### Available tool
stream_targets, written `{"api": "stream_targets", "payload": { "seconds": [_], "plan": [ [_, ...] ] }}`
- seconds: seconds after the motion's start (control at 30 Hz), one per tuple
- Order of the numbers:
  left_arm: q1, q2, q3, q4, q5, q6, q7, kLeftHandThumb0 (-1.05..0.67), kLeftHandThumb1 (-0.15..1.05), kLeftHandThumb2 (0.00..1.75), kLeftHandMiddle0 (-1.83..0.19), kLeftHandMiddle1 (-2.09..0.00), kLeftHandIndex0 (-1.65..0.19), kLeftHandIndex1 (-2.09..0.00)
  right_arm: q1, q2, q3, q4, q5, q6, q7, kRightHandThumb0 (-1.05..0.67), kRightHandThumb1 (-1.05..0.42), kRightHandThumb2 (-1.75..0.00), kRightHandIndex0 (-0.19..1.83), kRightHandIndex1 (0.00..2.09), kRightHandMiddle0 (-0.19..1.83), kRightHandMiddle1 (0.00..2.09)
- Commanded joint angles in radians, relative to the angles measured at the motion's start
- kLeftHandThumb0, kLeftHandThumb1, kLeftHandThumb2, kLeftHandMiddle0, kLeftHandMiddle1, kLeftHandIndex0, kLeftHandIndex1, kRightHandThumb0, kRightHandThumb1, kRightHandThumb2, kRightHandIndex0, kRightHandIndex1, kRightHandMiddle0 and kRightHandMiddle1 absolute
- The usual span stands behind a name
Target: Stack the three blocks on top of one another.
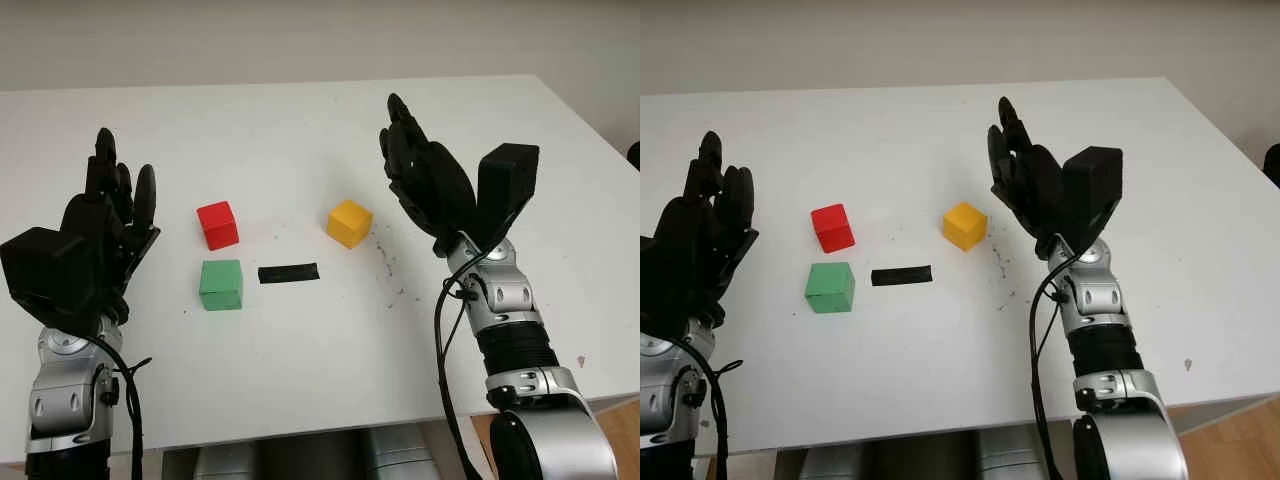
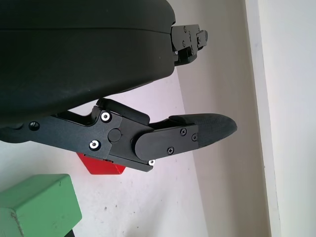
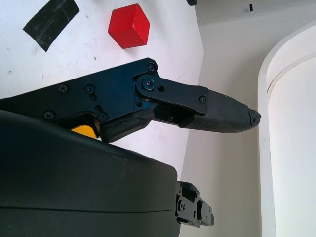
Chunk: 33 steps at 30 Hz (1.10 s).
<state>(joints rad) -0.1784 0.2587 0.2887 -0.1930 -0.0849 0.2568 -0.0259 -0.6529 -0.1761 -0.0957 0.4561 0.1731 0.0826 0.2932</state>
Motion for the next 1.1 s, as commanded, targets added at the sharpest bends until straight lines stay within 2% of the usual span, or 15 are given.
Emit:
{"api": "stream_targets", "payload": {
  "seconds": [0.0,0.17,0.3,0.4,0.47,0.63,0.77,0.87,1.0,1.07],
  "plan": [
    [0.002,0.003,0.002,-0.018,-0.005,-0.001,-0.001,-0.68,1.05,0.54,0.12,-0.05,0.12,-0.05,0.011,0.006,-0.004,-0.012,0.003,-0.008,-0.002,-0.76,-1.05,-0.69,-0.19,0.00,-0.19,0.00],
    [-0.002,0.004,-0.001,-0.022,-0.007,0.012,-0.004,-0.68,1.05,0.54,0.13,-0.05,0.13,-0.05,0.011,0.001,-0.004,-0.016,0.004,0.001,0.002,-0.77,-1.05,-0.69,-0.19,0.00,-0.19,0.00],
    [-0.013,0.001,-0.008,-0.008,0.014,-0.015,0.011,-0.65,1.05,0.53,0.11,-0.06,0.10,-0.07,0.015,-0.001,-0.004,-0.018,0.002,0.005,0.003,-0.77,-1.05,-0.69,-0.19,0.00,-0.19,0.00],
    [-0.035,0.026,-0.044,-0.014,0.123,-0.006,0.070,-0.61,1.05,0.49,0.00,-0.10,0.02,-0.11,0.015,0.000,-0.007,-0.023,0.005,0.009,0.000,-0.77,-1.05,-0.69,-0.19,0.00,-0.19,0.00],
    [-0.055,0.073,-0.080,-0.027,0.222,0.038,0.084,-0.65,1.05,0.37,-0.13,-0.13,-0.07,-0.15,0.013,0.000,-0.007,-0.027,0.005,0.009,-0.001,-0.77,-1.05,-0.69,-0.19,0.00,-0.19,0.00],
    [-0.131,0.261,-0.166,-0.059,0.363,0.177,-0.078,-0.63,1.05,0.15,-0.19,-0.09,-0.15,-0.15,0.011,0.001,-0.005,-0.027,0.006,-0.005,0.006,-0.77,-1.05,-0.70,-0.19,0.00,-0.19,0.00],
    [-0.251,0.416,-0.259,-0.024,0.459,0.256,-0.254,-0.64,1.05,0.10,-0.23,-0.07,-0.22,-0.15,0.008,-0.004,-0.004,-0.023,0.002,-0.006,0.007,-0.77,-1.05,-0.71,-0.19,0.00,-0.19,0.00],
    [-0.374,0.482,-0.327,0.046,0.493,0.317,-0.382,-0.66,1.03,0.07,-0.27,-0.08,-0.31,-0.17,0.007,-0.005,-0.006,-0.024,0.003,-0.002,0.007,-0.77,-1.05,-0.71,-0.19,0.00,-0.19,0.00],
    [-0.561,0.541,-0.456,0.162,0.536,0.395,-0.589,-0.71,1.04,0.08,-0.20,-0.04,-0.28,-0.12,0.001,-0.008,-0.008,-0.015,0.001,-0.011,0.008,-0.78,-1.05,-0.70,-0.19,0.00,-0.19,0.00],
    [-0.619,0.548,-0.502,0.203,0.562,0.409,-0.644,-0.75,1.05,0.10,-0.12,-0.02,-0.24,-0.09,-0.001,-0.010,-0.008,-0.013,0.000,-0.013,0.009,-0.78,-1.05,-0.70,-0.19,0.00,-0.19,0.00]
  ]
}}
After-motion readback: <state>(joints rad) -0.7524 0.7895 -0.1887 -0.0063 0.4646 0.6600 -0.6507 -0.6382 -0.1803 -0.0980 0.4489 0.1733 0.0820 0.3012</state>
